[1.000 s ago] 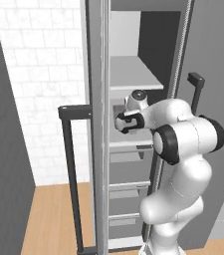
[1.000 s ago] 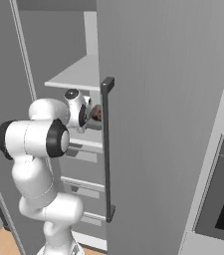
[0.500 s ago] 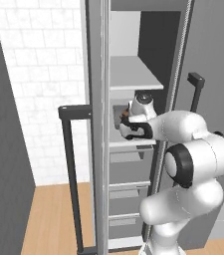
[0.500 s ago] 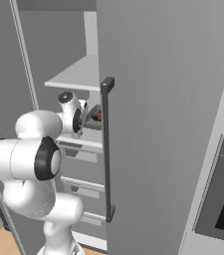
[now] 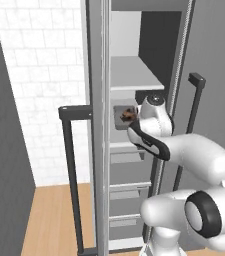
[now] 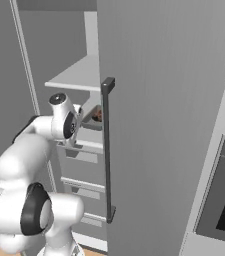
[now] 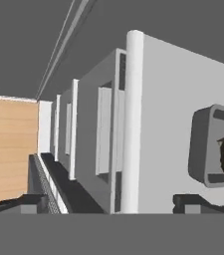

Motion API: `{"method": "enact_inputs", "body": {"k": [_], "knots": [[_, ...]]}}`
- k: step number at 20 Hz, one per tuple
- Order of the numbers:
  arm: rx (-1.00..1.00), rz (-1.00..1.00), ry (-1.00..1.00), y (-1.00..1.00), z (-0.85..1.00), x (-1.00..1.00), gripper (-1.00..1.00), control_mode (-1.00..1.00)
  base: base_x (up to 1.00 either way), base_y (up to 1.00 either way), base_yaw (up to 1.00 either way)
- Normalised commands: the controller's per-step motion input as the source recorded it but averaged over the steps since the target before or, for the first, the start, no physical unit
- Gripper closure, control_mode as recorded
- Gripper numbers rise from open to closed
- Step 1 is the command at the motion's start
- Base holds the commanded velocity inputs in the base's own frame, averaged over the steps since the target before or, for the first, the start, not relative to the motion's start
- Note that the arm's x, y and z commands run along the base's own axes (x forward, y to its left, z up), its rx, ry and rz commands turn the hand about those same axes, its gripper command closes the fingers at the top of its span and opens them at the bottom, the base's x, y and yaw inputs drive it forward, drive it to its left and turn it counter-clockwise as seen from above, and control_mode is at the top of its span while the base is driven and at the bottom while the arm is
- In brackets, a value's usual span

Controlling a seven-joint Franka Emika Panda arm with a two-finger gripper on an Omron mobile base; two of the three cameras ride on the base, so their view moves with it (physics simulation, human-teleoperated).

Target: Take the meat container that has the steak and place it on the second highest rack of the freezer. Then take the vegetable container that has the lemon wedge and cucumber and place it on the highest rack of the freezer.

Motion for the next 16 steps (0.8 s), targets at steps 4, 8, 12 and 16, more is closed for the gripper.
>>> {"method": "enact_inputs", "body": {"k": [4,8,12,16], "knots": [[0.0,0.0,0.23,0.0,0.51,-0.54,-1.0,-1.0,0.0,0.0,0.0],[0.0,0.0,0.17,-0.01,0.37,-0.84,-1.0,-1.0,0.0,0.0,0.0],[0.0,0.0,0.05,-0.03,0.22,-1.0,-1.0,-1.0,0.0,0.0,0.0],[0.0,0.0,0.02,0.0,0.43,-0.76,-1.0,-1.0,0.0,0.0,0.0]]}}
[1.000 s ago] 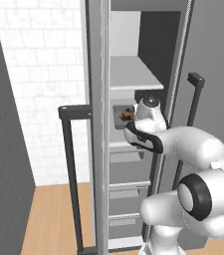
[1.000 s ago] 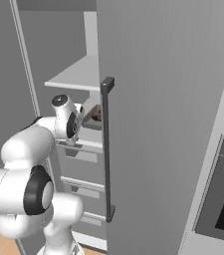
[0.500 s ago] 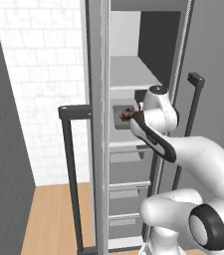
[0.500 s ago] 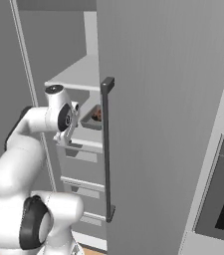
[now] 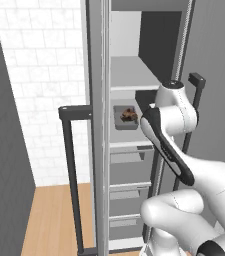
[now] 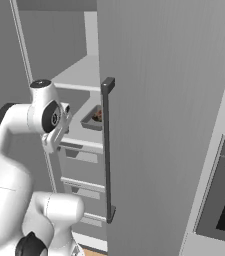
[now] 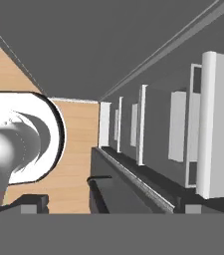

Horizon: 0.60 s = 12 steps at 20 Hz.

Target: Take the meat container that has the steak and place it on the second highest rack of the freezer. Then take the vegetable container that has the lemon wedge and cucumber and place it on the highest rack of the freezer.

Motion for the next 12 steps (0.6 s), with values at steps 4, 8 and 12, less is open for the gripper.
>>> {"method": "enact_inputs", "body": {"k": [4,8,12], "knots": [[0.0,0.0,0.0,0.0,0.5,-0.61,-1.0,-1.0,0.0,0.0,0.0],[0.0,0.01,0.0,-0.01,0.57,-0.57,-1.0,-1.0,0.0,0.0,0.0],[0.0,0.0,0.0,-0.01,0.55,-0.35,-1.0,-1.0,0.0,0.0,0.0]]}}
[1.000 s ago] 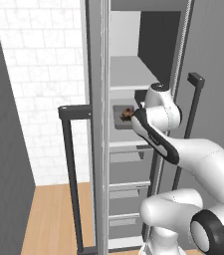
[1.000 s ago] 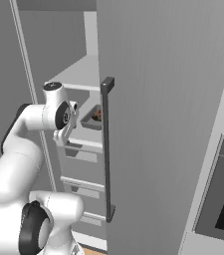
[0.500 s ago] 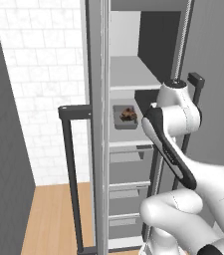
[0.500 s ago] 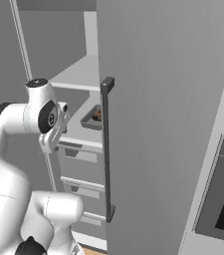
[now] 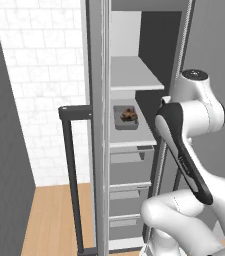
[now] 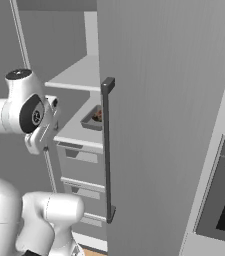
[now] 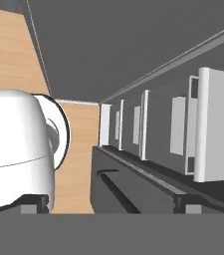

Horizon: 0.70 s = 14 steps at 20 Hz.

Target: Take the meat container that has the steak and place it on the second highest rack of the freezer. Then take the vegetable container that has the lemon wedge and cucumber and place it on the highest rack of the freezer.

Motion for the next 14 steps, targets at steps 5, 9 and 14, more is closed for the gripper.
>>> {"method": "enact_inputs", "body": {"k": [5,9,14], "knots": [[0.0,0.01,0.0,-0.13,0.27,-0.18,-1.0,-1.0,0.0,0.0,0.0],[0.0,0.02,0.0,-0.15,0.12,-0.23,-1.0,-1.0,0.0,0.0,0.0],[0.0,0.0,-0.01,-0.07,0.0,-0.27,-1.0,-1.0,0.0,0.0,0.0]]}}
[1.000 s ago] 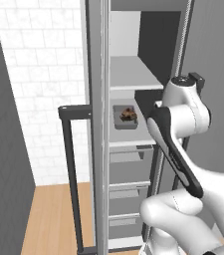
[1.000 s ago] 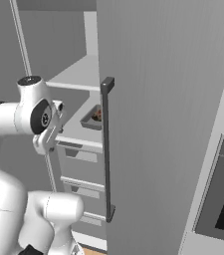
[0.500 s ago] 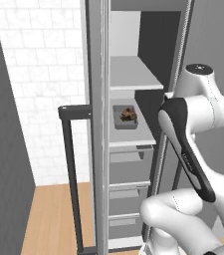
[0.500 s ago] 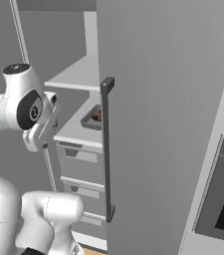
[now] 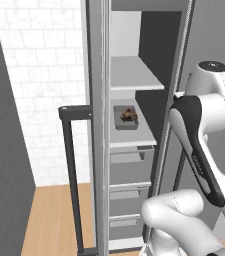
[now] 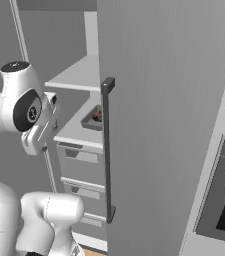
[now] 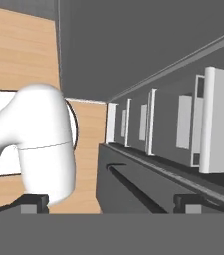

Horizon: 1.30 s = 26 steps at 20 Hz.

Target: Take the meat container that has the steak and place it on the second highest rack of the freezer. Then take the vegetable container that has the lemon wedge and cucumber and place it on the highest rack of the freezer.

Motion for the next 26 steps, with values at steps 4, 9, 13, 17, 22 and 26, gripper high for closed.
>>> {"method": "enact_inputs", "body": {"k": [4,9,13,17,22,26], "knots": [[0.0,0.0,-0.01,-0.02,0.0,-0.14,-1.0,-1.0,0.0,0.0,0.0],[0.0,0.0,0.0,0.0,0.0,-0.03,-1.0,1.0,-0.62,-0.06,0.0],[0.0,0.0,0.0,0.0,0.0,0.0,-1.0,1.0,-1.0,-0.62,-0.13],[0.0,0.0,0.0,0.0,0.0,0.0,-1.0,1.0,-0.37,-0.96,-0.39],[0.0,0.0,0.0,0.0,0.0,0.0,-1.0,1.0,0.18,-1.0,-0.21],[0.0,0.0,0.0,0.0,0.0,0.0,-1.0,1.0,0.61,-1.0,0.0]]}}
